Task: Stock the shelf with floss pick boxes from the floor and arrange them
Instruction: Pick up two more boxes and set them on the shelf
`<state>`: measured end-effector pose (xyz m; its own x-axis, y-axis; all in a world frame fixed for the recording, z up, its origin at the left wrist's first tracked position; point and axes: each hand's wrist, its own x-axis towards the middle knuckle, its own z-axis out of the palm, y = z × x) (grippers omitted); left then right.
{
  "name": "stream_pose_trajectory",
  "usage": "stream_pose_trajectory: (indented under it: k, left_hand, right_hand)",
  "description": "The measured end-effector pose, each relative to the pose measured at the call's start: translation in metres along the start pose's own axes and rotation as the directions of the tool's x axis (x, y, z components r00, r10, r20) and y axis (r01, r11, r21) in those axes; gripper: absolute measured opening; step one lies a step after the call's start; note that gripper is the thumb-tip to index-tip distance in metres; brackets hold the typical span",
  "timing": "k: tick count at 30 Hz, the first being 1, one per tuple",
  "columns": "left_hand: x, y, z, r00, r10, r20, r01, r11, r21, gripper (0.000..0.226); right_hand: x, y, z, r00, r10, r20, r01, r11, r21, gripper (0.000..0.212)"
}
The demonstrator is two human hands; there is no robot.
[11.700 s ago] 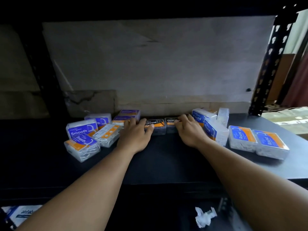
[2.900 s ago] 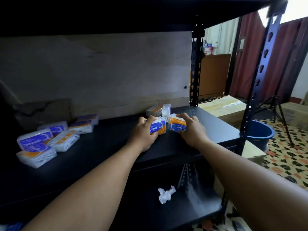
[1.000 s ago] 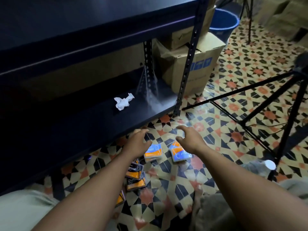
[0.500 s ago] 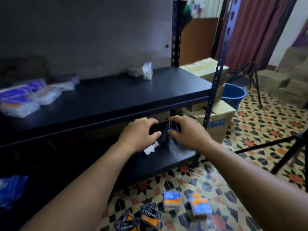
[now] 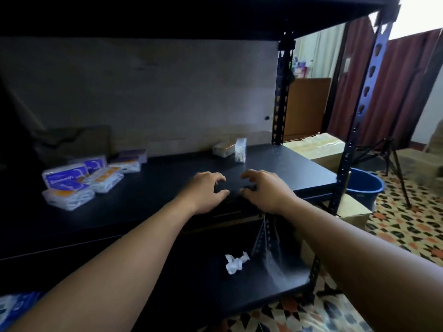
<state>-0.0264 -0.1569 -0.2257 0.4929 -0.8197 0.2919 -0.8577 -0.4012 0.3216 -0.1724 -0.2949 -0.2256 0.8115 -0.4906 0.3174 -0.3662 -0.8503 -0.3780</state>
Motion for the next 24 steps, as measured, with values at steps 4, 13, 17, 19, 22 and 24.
stream_pose_trajectory:
  k: [4, 13, 17, 19, 22, 24]
  left_hand:
    - [0.030, -0.019, 0.013, 0.998, -0.049, -0.039, 0.045, 0.995, -0.088, 0.044]
    - [0.113, -0.051, 0.032, 0.993, -0.086, -0.079, 0.078, 0.993, -0.094, 0.055]
    - [0.146, -0.059, 0.039, 0.986, -0.065, -0.155, 0.052, 0.995, -0.086, 0.059]
    - [0.160, -0.063, 0.042, 0.977, -0.056, -0.207, 0.043, 0.997, -0.065, 0.062]
    - [0.179, -0.066, 0.047, 0.970, -0.030, -0.240, 0.028, 1.000, -0.015, 0.067]
    - [0.190, -0.069, 0.051, 0.973, -0.012, -0.231, 0.014, 1.000, 0.008, 0.069]
  right_hand:
    - [0.029, 0.018, 0.015, 0.999, 0.035, -0.030, -0.034, 0.999, 0.009, 0.043]
    - [0.112, 0.047, 0.034, 0.990, 0.134, -0.040, -0.132, 0.991, 0.035, 0.071]
    - [0.140, 0.060, 0.039, 0.987, 0.121, -0.102, -0.106, 0.985, 0.140, 0.080]
    - [0.150, 0.066, 0.039, 0.988, 0.091, -0.128, -0.068, 0.982, 0.176, 0.084]
    - [0.163, 0.075, 0.036, 0.995, 0.047, -0.083, -0.031, 0.981, 0.190, 0.090]
    - [0.170, 0.080, 0.034, 0.999, 0.028, -0.027, -0.023, 0.986, 0.167, 0.092]
